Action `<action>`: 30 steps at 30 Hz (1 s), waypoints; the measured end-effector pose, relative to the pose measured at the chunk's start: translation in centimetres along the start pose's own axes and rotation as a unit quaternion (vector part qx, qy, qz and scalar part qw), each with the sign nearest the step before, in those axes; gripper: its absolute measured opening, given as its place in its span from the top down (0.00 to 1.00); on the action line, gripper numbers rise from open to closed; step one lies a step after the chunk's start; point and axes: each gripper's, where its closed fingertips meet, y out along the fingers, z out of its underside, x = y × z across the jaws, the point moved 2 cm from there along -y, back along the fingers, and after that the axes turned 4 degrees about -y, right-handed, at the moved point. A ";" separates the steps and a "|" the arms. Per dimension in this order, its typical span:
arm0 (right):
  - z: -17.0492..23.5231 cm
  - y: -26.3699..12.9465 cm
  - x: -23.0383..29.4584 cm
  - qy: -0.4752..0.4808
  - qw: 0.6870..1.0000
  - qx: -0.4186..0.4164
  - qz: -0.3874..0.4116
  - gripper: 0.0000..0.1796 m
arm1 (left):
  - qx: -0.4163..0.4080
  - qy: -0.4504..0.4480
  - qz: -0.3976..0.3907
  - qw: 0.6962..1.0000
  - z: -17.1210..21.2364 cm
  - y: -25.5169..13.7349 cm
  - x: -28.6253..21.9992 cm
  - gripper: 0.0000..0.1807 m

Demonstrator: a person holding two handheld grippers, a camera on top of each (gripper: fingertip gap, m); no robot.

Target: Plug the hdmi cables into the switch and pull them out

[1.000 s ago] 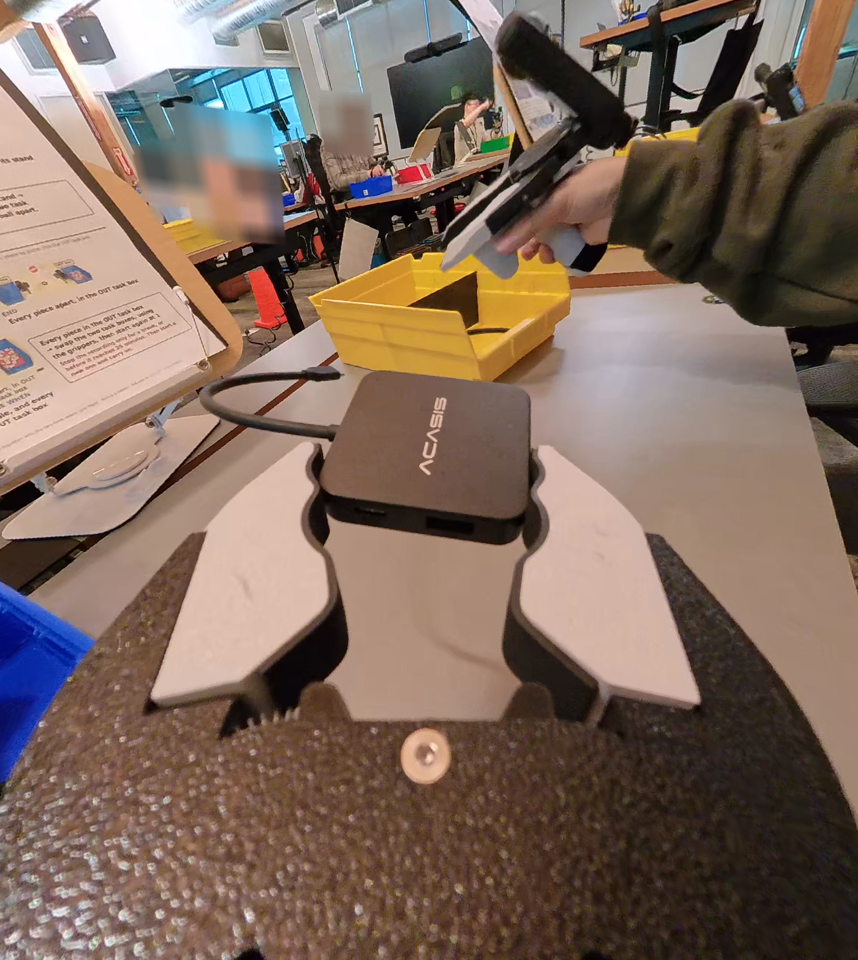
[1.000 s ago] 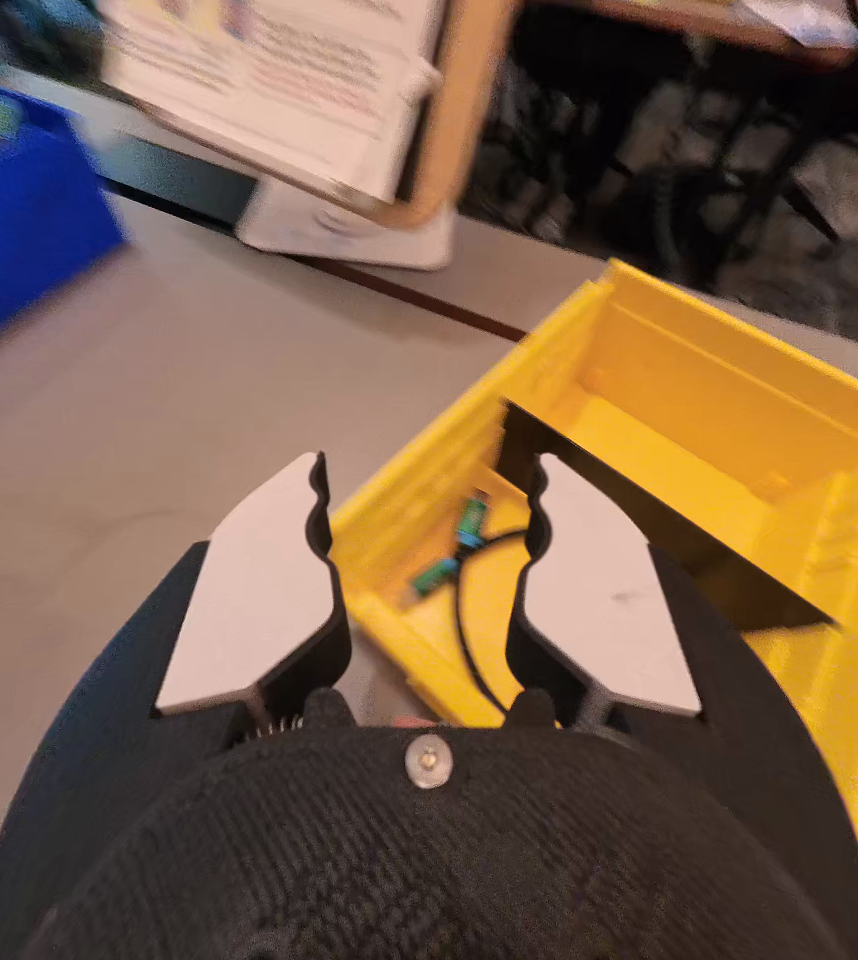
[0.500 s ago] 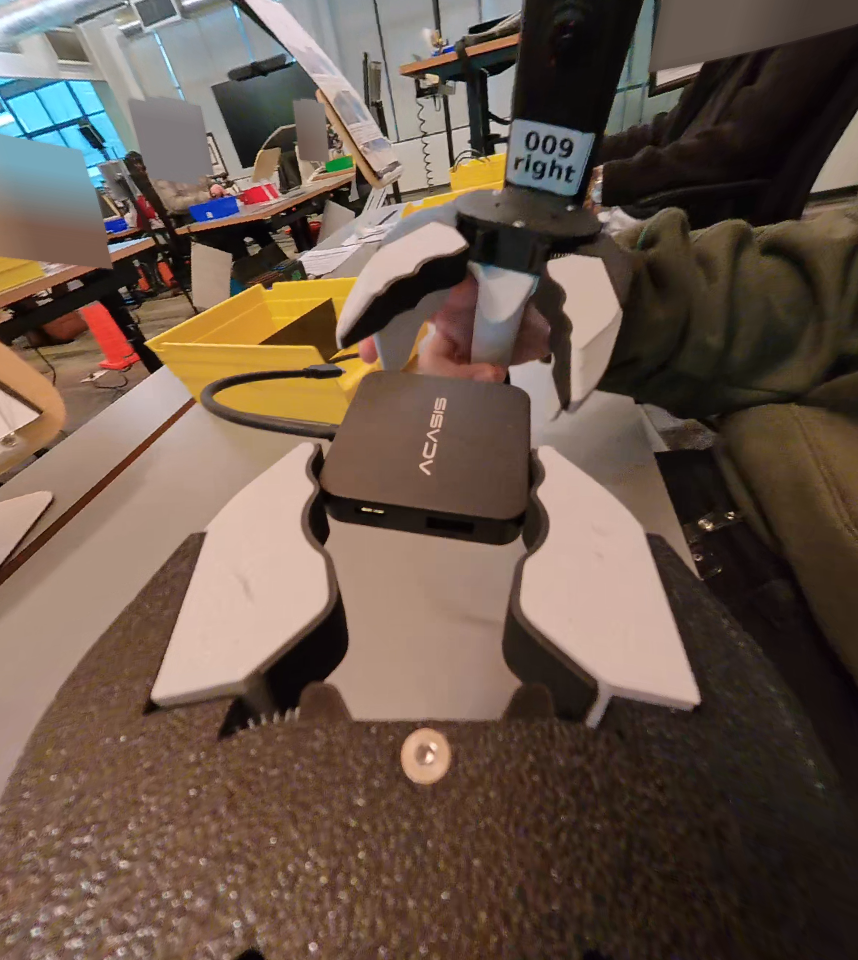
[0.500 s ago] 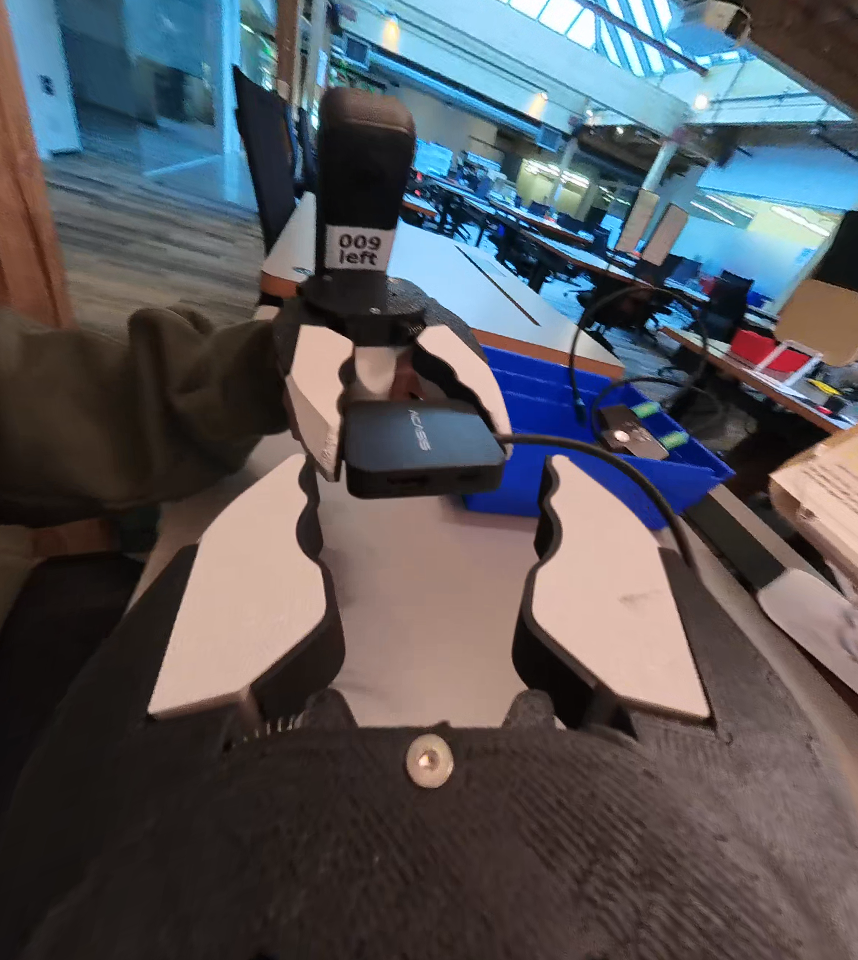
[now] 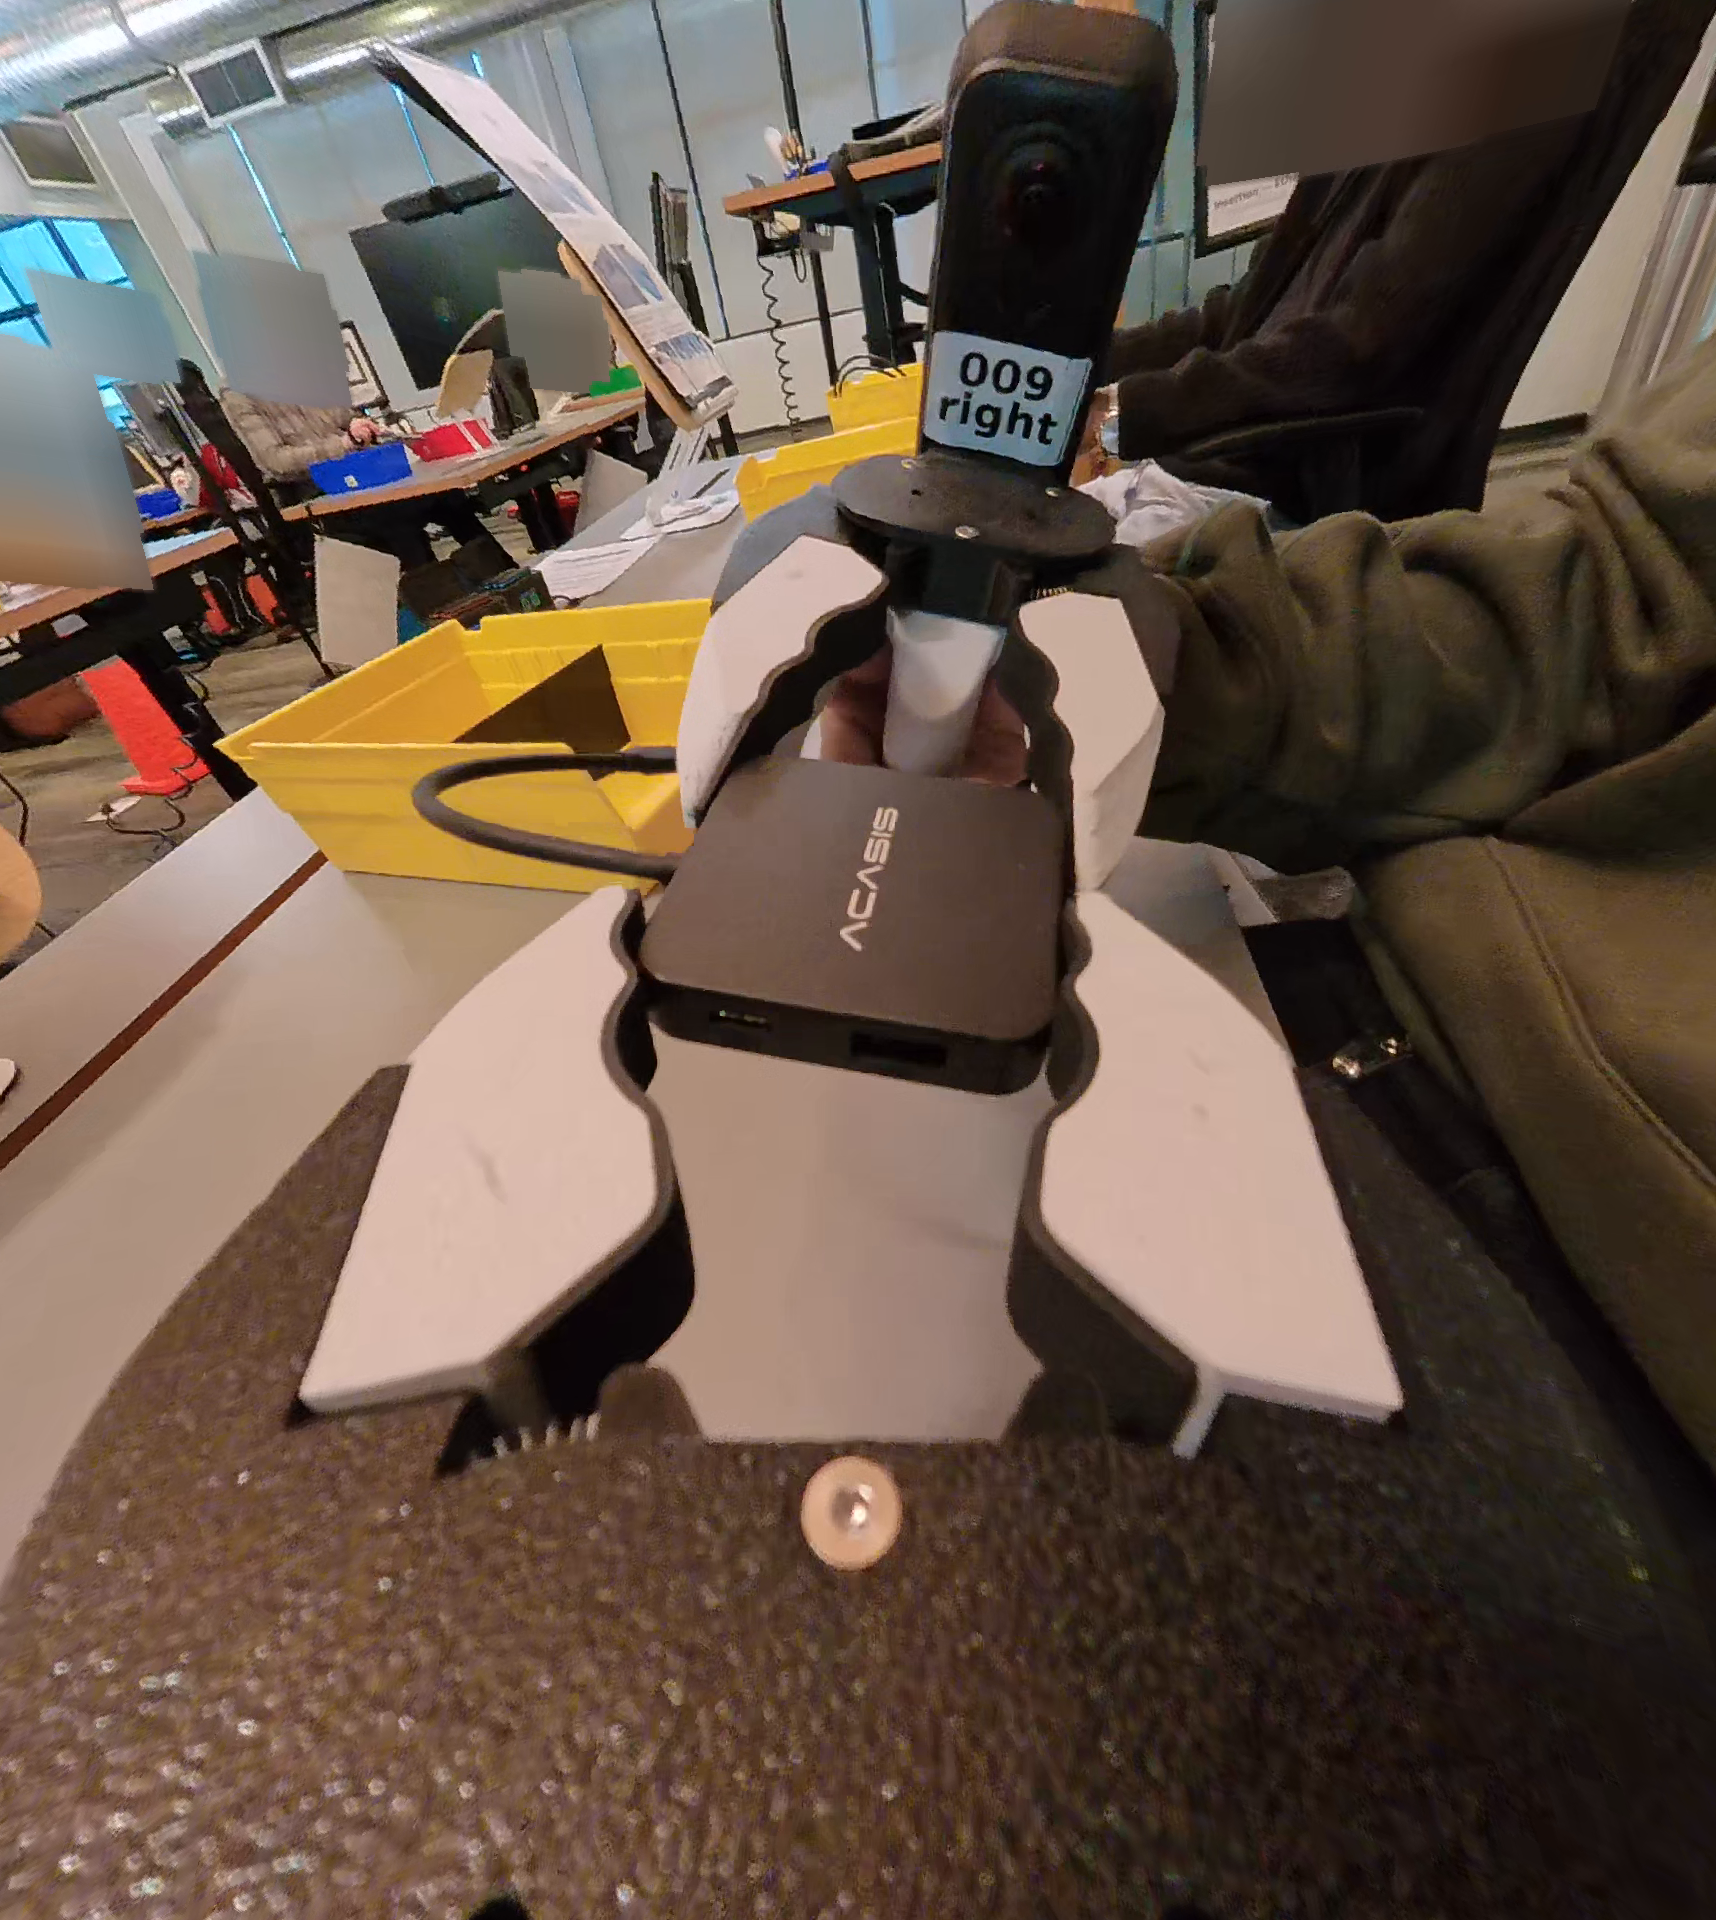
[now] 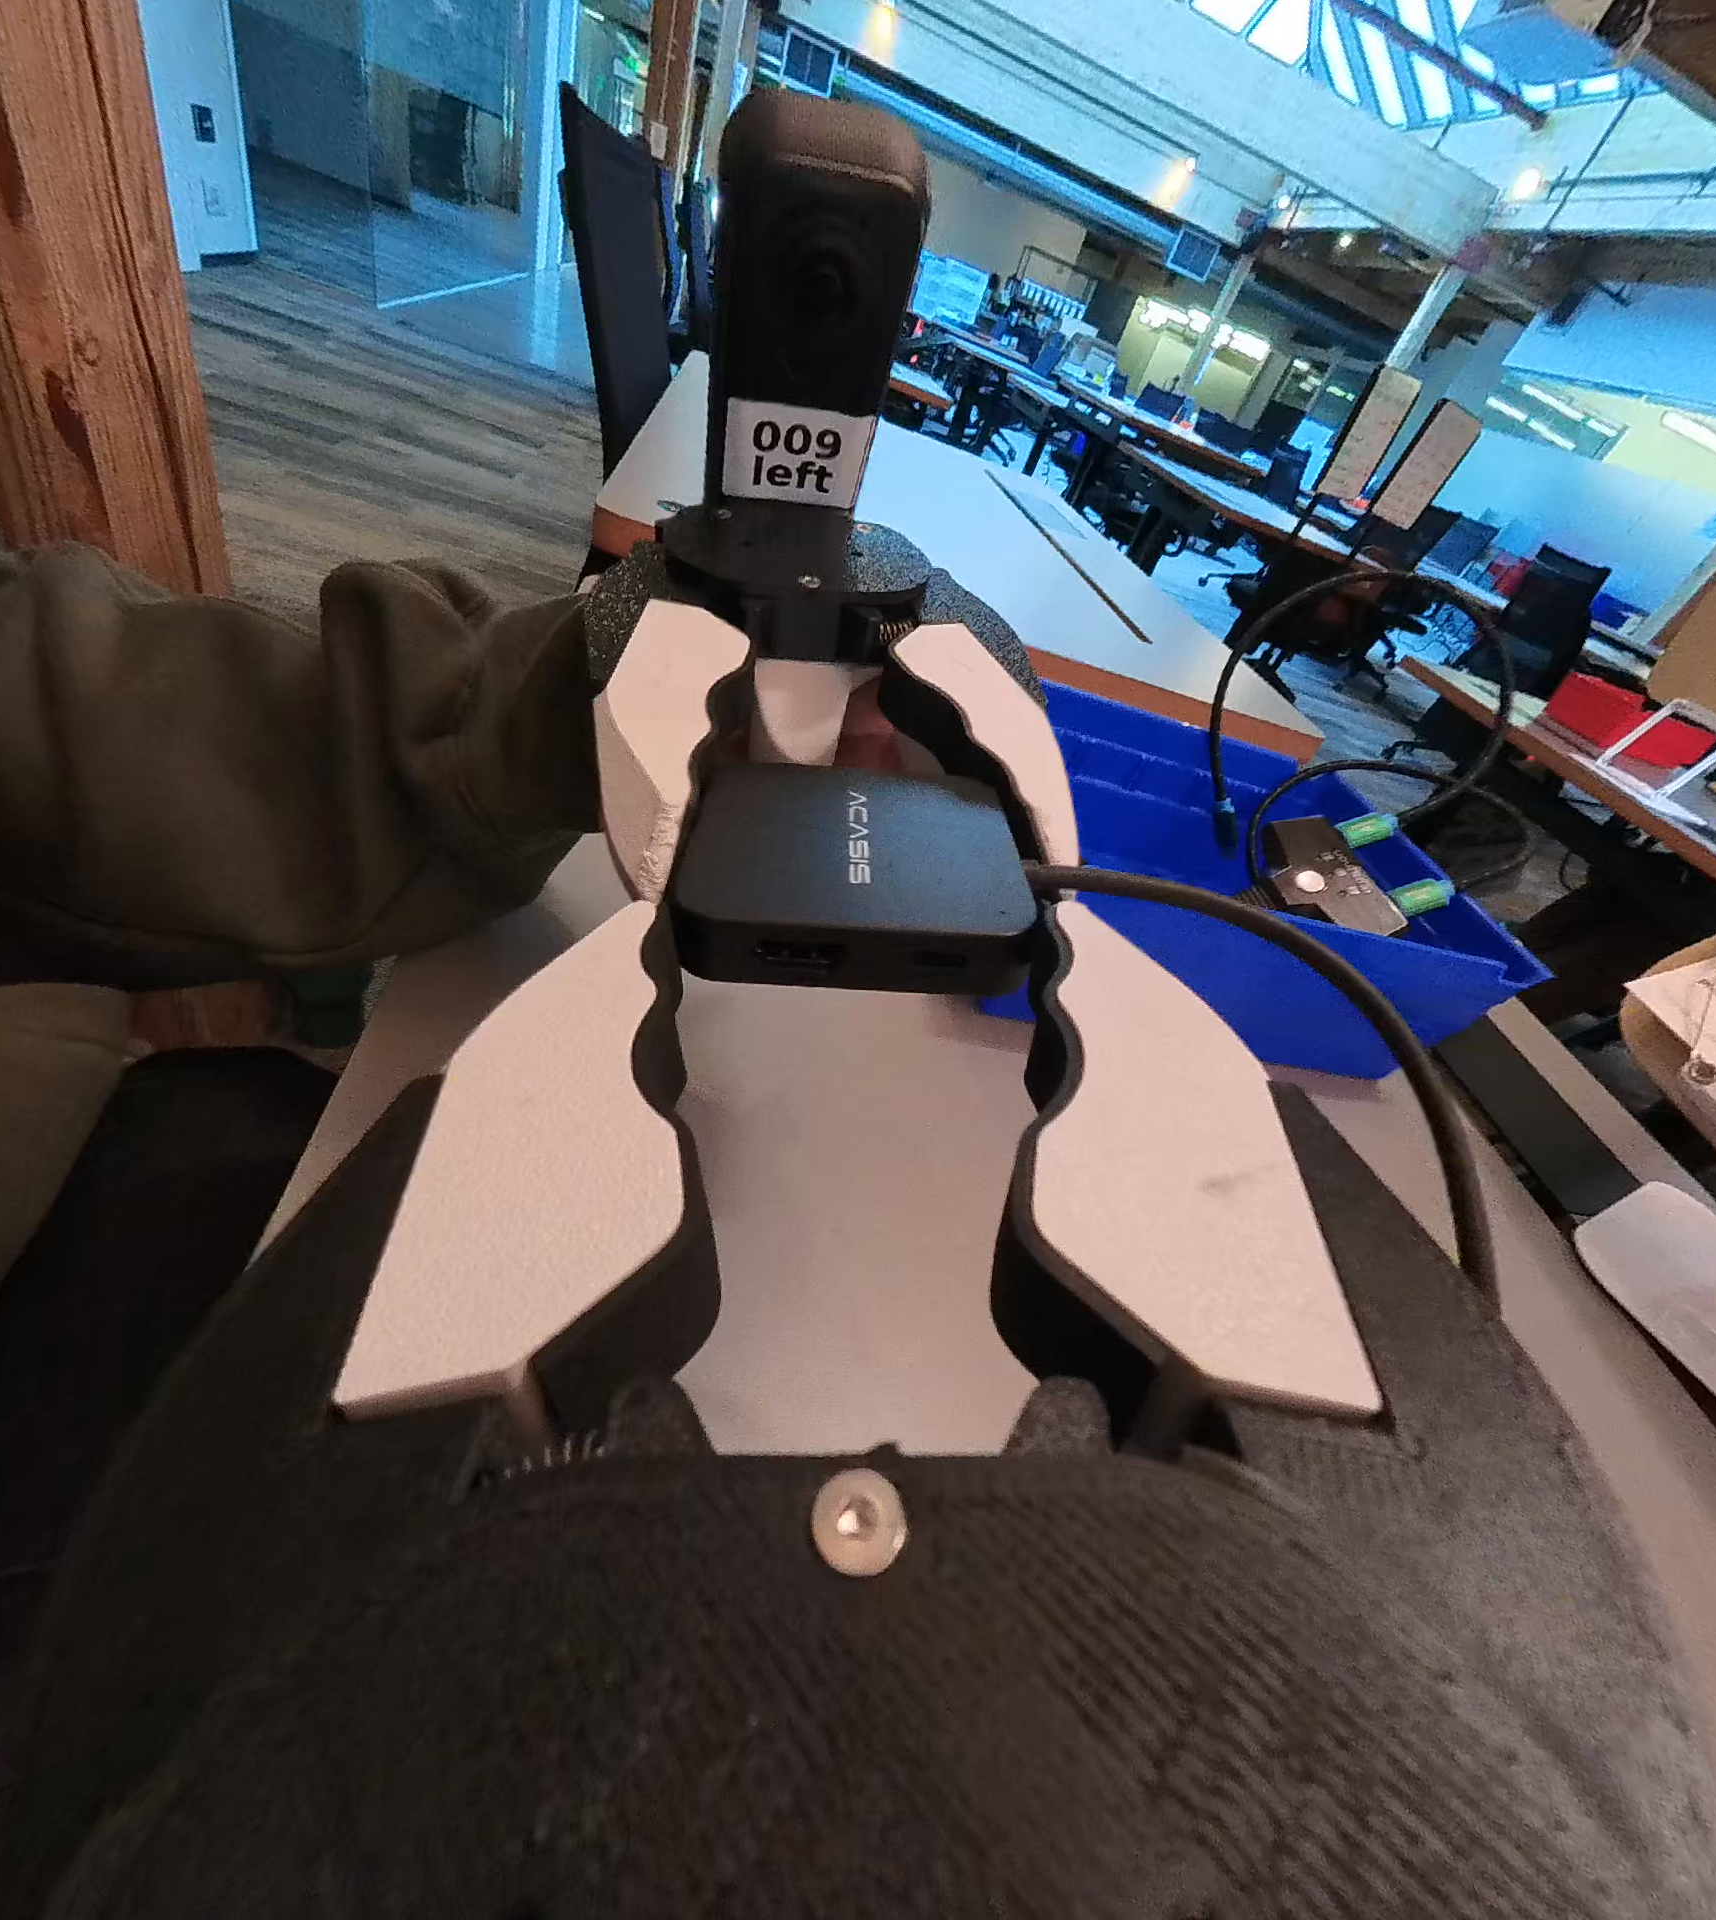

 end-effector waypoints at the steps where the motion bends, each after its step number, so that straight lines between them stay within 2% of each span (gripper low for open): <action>1: 0.0 -0.1 -0.1 -0.003 1.000 -0.001 0.005 0.64 | -0.002 -0.002 -0.005 1.000 -0.1 0.0 0.1 0.59; 8: 0.5 -2.0 -2.0 -0.019 0.998 0.022 0.056 0.63 | -0.046 -0.015 -0.036 0.998 -0.9 -1.0 1.2 0.60; 11: 0.3 -4.7 -5.8 -0.024 0.985 0.037 0.166 0.63 | -0.041 -0.022 -0.059 0.997 -0.7 -1.7 1.9 0.59; 13: 0.5 -8.0 -9.7 -0.038 0.960 0.072 0.267 0.64 | -0.029 -0.023 -0.071 0.997 -0.2 -1.9 2.3 0.60; 15: 1.1 -12.5 -14.4 -0.028 0.919 0.110 0.377 0.64 | -0.011 -0.024 -0.078 0.997 0.5 -1.9 2.6 0.61; 18: 3.8 -19.0 -20.9 0.002 0.865 0.160 0.476 0.64 | 0.009 -0.022 -0.084 0.996 1.4 -1.7 2.9 0.62; 21: 8.8 -24.4 -26.3 0.071 0.811 0.207 0.543 0.64 | 0.020 -0.028 -0.084 0.996 2.0 -1.4 3.2 0.63; 22: 10.4 -25.7 -27.6 0.083 0.795 0.224 0.558 0.63 | 0.024 -0.030 -0.084 0.996 2.2 -1.3 3.2 0.63; 25: 14.5 -27.4 -29.9 0.108 0.778 0.266 0.559 0.64 | 0.034 -0.033 -0.084 0.995 2.8 -1.1 3.4 0.64; 30: 18.2 -27.7 -32.1 0.131 0.766 0.292 0.557 0.64 | 0.037 -0.051 -0.085 0.994 3.8 -1.1 3.9 0.64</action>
